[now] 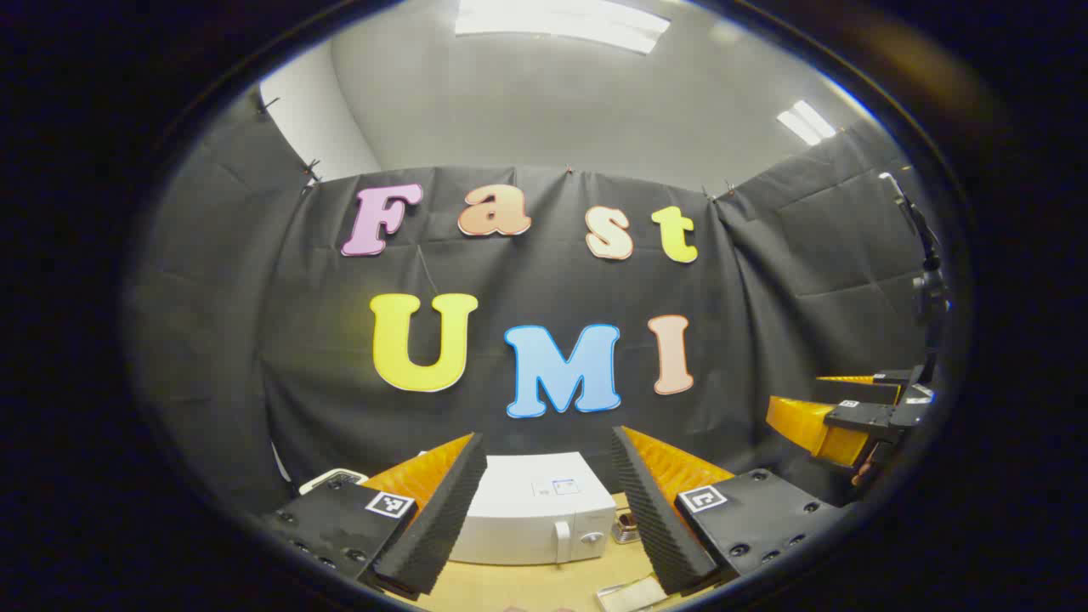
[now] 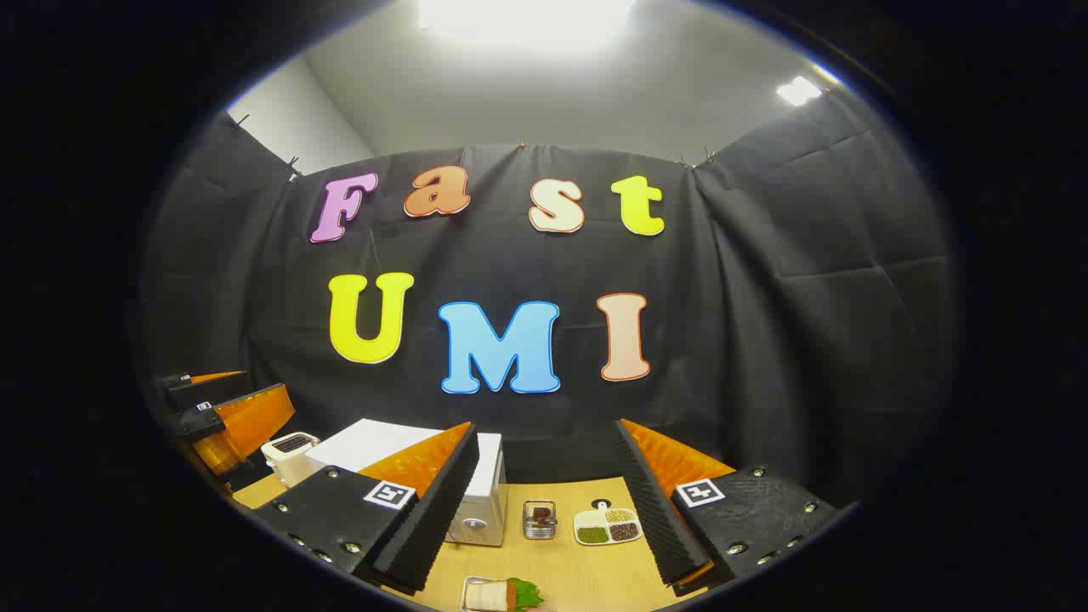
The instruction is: Open the microwave oven with the left hand, put the food in, and close the microwave oven.
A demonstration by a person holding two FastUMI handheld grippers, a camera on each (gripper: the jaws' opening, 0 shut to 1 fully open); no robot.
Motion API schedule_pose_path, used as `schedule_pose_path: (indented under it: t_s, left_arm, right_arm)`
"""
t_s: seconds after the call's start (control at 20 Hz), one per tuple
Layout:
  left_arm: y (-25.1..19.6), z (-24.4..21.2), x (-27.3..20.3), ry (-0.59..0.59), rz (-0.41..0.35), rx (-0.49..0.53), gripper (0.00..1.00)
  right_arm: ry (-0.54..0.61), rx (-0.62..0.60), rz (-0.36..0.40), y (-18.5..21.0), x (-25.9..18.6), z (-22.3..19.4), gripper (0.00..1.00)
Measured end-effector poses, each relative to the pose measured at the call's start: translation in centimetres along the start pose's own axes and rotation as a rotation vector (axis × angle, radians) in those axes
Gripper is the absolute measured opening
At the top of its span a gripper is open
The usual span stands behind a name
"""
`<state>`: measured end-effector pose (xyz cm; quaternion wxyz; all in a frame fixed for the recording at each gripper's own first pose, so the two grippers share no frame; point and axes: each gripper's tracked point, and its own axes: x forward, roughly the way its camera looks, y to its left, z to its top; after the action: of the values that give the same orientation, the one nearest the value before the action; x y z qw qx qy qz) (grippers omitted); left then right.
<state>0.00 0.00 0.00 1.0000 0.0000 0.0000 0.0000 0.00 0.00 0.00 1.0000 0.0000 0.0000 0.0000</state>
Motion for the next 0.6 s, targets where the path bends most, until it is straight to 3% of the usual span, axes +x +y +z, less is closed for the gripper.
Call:
schedule_pose_path:
  t_s: [0.3, 0.6]
  left_arm:
    - [0.4, -0.5, -0.6, -0.002, -0.056, -0.007, 0.99]
    - [0.6, -1.5, -0.3, -0.002, -0.021, -0.016, 0.96]
  right_arm:
    - [-0.010, -0.018, -0.039, 0.7, -1.1, -0.1, 0.96]
    - [-0.027, -0.024, -0.026, 0.7, -0.8, -0.3, 0.96]
